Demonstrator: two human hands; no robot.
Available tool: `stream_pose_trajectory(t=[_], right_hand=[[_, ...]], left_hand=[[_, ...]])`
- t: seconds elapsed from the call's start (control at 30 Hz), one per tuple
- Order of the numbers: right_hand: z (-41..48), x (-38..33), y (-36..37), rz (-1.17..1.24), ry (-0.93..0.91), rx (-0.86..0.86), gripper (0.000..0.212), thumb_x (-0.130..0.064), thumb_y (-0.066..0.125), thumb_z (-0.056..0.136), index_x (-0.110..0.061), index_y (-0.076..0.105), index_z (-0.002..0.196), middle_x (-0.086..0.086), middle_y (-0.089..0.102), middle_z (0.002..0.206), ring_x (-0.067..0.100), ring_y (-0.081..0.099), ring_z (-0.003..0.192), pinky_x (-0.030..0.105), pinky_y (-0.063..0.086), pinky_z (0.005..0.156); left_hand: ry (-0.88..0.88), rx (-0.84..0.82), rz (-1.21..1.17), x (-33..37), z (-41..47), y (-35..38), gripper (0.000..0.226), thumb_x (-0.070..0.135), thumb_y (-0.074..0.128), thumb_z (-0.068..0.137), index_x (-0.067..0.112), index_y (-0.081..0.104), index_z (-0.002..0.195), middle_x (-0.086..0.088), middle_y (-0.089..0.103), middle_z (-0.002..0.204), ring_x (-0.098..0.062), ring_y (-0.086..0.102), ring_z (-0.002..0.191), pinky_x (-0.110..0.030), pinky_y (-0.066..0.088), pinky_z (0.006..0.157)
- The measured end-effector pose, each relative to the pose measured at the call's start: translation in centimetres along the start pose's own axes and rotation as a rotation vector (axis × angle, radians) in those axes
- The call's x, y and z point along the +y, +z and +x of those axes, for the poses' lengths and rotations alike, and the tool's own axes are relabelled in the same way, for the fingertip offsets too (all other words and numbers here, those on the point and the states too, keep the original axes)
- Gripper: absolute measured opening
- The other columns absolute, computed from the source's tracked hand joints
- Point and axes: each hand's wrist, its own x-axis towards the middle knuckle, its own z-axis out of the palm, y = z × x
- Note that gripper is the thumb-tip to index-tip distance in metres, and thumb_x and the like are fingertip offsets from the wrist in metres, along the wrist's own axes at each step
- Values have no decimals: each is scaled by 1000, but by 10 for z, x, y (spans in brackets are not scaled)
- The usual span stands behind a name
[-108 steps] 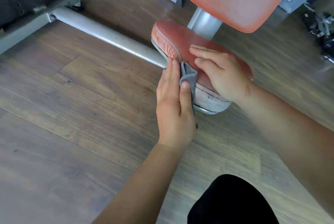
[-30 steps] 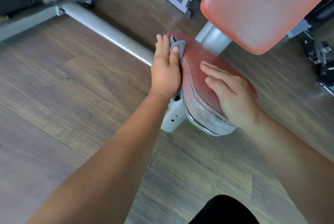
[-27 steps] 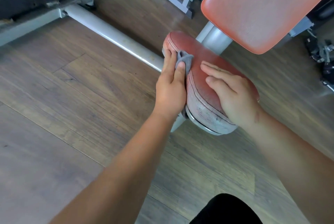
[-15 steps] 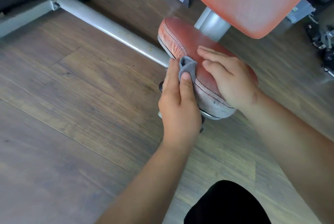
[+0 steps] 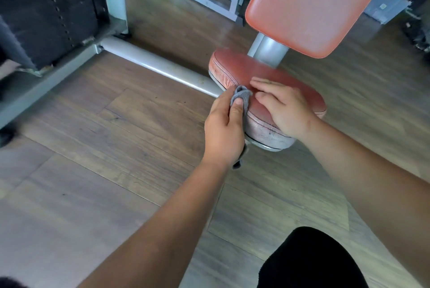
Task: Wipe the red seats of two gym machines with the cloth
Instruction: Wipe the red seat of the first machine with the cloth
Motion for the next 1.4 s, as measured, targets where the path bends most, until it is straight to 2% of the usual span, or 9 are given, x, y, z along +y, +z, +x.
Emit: stream_pose_trajectory(t=[0.17, 0.3, 0.4, 0.53, 0.63, 0.7, 0.93, 1.1, 1.4], right_hand=[[-18, -32, -9, -45, 15, 190, 33, -24, 56, 100, -12, 70, 128, 6, 72, 126, 26, 66, 119, 28, 44, 106], [-48, -84, -4, 416, 62, 380, 39, -23, 53, 102, -15, 62, 140, -13, 68, 129, -11, 59, 119, 14, 42, 105], [-55, -121, 5, 776, 99, 440, 47, -19, 51, 103, -20, 49, 151, -22, 57, 141, -11, 50, 132, 13, 36, 109], [-50, -143, 3, 921, 96, 570, 55, -20, 45, 102, -13, 37, 157, -13, 45, 156, -8, 40, 142, 16, 30, 117], [-52, -146, 1, 903, 136, 626, 52, -23, 49, 102, -22, 46, 153, -10, 54, 151, 2, 47, 141, 34, 34, 122], [-53, -146, 0, 826, 163, 683, 46, -24, 50, 102, -25, 52, 149, -11, 60, 144, 1, 53, 135, 37, 39, 119], [-74, -113, -15, 677, 266, 837, 33, -14, 52, 102, -22, 66, 131, -11, 73, 104, -4, 65, 97, 22, 51, 89], [-109, -62, -28, 745, 334, 967, 30, -7, 51, 104, -8, 59, 133, -27, 68, 77, -18, 58, 64, 1, 43, 62], [-126, 28, 45, 915, 560, 1017, 20, -26, 59, 98, -21, 68, 115, -22, 70, 88, 6, 65, 88, 48, 55, 93]], left_hand=[[20, -13, 22, 51, 14, -20, 22, 38, 57, 101, 36, 66, 121, 5, 63, 125, -12, 61, 121, -41, 45, 114], [-5, -32, -77, 91, 18, -23, 10, 28, 63, 99, 27, 66, 109, -2, 75, 111, -17, 71, 107, -43, 55, 103], [-62, -148, -161, 114, 10, -18, 23, 37, 61, 98, 23, 67, 114, -13, 73, 119, -24, 71, 113, -48, 54, 106], [-212, -362, -292, 139, -5, -14, 47, 49, 36, 111, 21, 67, 132, 5, 74, 126, -5, 65, 124, -21, 49, 107], [-241, -509, -400, 140, -3, -17, 69, 66, 24, 106, 21, 56, 148, -2, 62, 148, -14, 53, 142, -37, 35, 123], [-252, -522, -356, 140, -6, -18, 67, 66, 27, 105, 19, 63, 139, -1, 70, 133, -13, 60, 133, -40, 40, 119], [-89, -714, 45, 124, -4, -9, 39, 40, 42, 110, 19, 67, 130, 3, 73, 118, -6, 67, 104, -25, 53, 95], [110, -736, 375, 108, 20, 15, 41, 48, 52, 105, 30, 66, 139, 16, 65, 140, 1, 56, 131, -25, 36, 115], [351, -878, 1043, 58, 80, 65, 42, 51, 49, 105, 32, 61, 141, 8, 57, 150, -15, 46, 142, -27, 29, 115]])
